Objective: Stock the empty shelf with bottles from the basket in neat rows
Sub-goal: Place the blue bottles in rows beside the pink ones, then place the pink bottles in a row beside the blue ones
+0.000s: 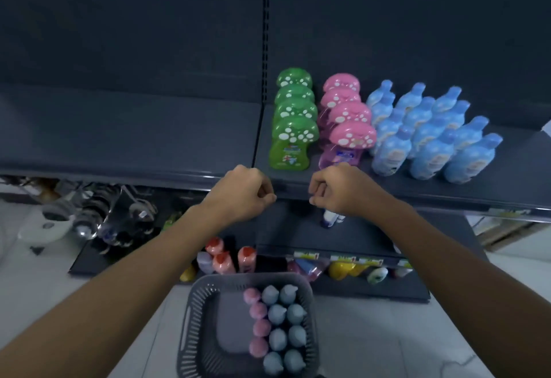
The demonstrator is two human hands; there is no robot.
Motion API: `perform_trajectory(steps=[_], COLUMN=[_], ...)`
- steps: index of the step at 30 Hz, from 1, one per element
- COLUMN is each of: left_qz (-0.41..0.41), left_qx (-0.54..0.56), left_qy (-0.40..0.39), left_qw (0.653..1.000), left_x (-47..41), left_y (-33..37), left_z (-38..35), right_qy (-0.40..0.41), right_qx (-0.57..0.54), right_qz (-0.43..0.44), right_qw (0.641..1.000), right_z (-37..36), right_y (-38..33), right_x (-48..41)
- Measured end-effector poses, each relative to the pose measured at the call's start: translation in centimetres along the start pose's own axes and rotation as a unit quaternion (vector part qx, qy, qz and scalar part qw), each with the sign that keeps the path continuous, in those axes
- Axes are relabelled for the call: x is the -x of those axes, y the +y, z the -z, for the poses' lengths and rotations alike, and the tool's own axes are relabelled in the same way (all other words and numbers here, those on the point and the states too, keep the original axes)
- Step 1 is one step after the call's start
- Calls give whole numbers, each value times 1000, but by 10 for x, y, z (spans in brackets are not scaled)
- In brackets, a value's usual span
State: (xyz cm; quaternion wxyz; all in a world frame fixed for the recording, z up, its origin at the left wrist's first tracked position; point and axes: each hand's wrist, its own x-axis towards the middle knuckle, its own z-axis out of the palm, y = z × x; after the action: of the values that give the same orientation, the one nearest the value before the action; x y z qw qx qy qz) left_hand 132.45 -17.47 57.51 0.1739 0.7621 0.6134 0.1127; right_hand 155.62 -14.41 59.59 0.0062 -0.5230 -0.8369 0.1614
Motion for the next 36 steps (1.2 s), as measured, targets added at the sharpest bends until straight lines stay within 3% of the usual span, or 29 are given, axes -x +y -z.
perform_trajectory(steps=[7,13,25,36], left_qz=[86,117,94,99], left_qx=[37,33,-8,9], left_qy=[-82,-153,-157,-134], left_qw=[992,981,983,986], left_x=[42,76,72,69], left_y=[-69,-122,-171,-179], left_z=[-94,-195,-338,-395], right_qy=[-68,-105,-134,-110], right_qx=[-46,-18,3,47], right_qz=[-18,-27,-23,7], right_qw=[996,994,991,993], right_z=[-117,-232,-412,-474], right_y=[-22,-21,-16,-20], right_x=[-3,5,0,-2])
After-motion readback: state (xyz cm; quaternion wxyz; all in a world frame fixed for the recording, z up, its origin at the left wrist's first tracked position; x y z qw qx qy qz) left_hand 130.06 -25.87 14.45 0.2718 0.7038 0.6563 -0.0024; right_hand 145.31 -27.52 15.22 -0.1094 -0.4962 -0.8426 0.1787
